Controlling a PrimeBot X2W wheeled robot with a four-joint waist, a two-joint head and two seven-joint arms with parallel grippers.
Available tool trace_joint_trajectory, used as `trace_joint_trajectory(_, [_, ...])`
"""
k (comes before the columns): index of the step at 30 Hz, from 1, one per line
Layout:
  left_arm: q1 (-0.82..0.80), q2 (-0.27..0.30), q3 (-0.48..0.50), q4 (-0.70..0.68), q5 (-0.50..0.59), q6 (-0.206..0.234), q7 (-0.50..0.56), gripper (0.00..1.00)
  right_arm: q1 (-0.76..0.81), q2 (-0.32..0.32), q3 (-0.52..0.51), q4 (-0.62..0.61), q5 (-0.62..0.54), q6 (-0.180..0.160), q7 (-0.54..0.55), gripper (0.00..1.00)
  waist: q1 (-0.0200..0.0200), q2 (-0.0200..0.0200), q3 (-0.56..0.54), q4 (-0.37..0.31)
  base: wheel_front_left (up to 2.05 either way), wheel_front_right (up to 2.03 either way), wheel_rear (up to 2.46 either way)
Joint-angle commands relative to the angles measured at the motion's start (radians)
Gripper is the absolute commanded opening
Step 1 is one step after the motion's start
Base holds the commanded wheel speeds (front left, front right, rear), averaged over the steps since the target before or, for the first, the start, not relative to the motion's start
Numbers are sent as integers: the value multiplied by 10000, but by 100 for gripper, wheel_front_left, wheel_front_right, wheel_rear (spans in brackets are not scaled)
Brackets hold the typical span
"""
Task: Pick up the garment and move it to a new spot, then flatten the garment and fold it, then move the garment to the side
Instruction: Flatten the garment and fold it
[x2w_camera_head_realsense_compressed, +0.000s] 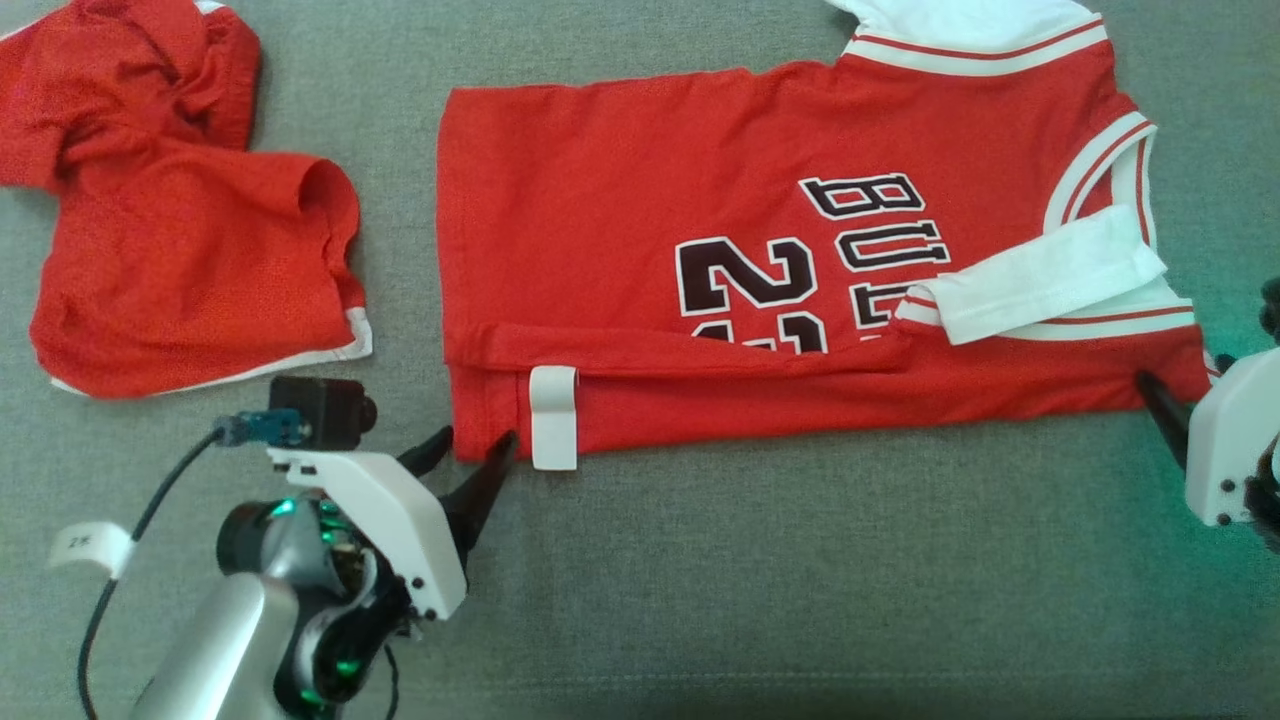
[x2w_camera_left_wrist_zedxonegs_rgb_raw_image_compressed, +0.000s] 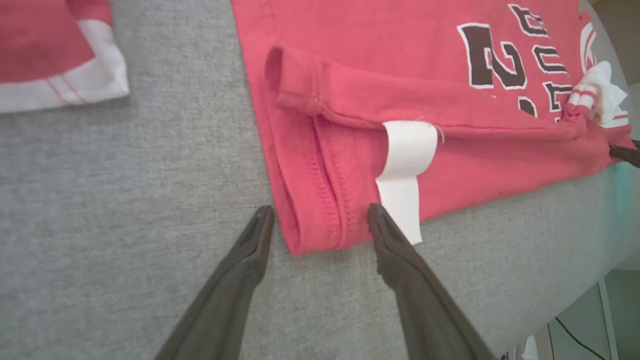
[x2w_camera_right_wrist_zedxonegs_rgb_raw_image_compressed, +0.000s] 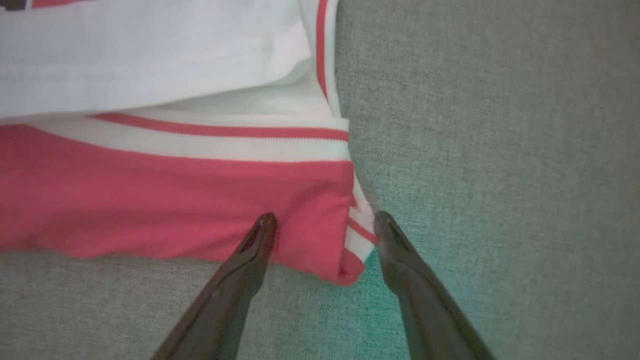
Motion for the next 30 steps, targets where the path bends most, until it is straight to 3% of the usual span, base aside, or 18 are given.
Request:
trace_joint_trajectory(1, [-424,92,212,-224,-80,-68,58,85,-36,-362,85,-263,-32,-7,96,100,0,0,13,-15,0,0,0])
trace_joint_trajectory(2, [-448,67,168,-199,-96,-97,76,44,-11,-335,123,-250,-15,-7,128,100,0,0,23,-19,0,0,0])
trace_joint_trajectory(3, [-468,48,124,-166,-117,-138,96,17,13,-310,175,-239,3,-7,175,100,0,0,34,-22,0,0,0])
trace_joint_trajectory(4, [-486,24,91,-130,-145,-175,104,0,37,-286,243,-223,38,-7,243,100,0,0,45,-23,0,0,0])
trace_joint_trajectory(5, [-508,6,60,-95,-174,-226,103,0,56,-255,307,-203,95,-7,320,100,0,0,52,-22,0,0,0])
trace_joint_trajectory(6, [-526,-10,30,-57,-211,-292,98,0,62,-208,337,-174,159,-7,397,79,0,0,53,-22,0,0,0])
trace_joint_trajectory(7, [-534,-50,30,-20,-279,-345,64,0,39,-135,311,-144,212,-7,423,2,0,0,48,-20,0,0,0])
trace_joint_trajectory(15, [-591,-84,175,76,-822,-761,-5,0,-120,104,-16,-107,899,-7,705,0,0,0,-240,55,0,0,0])
trace_joint_trajectory(20, [-235,255,478,-577,-1606,-1082,397,0,142,-157,-692,-491,1504,-7,1248,0,0,0,-639,122,0,0,0])
trace_joint_trajectory(30, [1500,1029,990,-2084,-2436,-884,920,0,2306,-1058,-1869,-2423,2534,-7,3071,0,0,0,-1094,178,0,0,0])
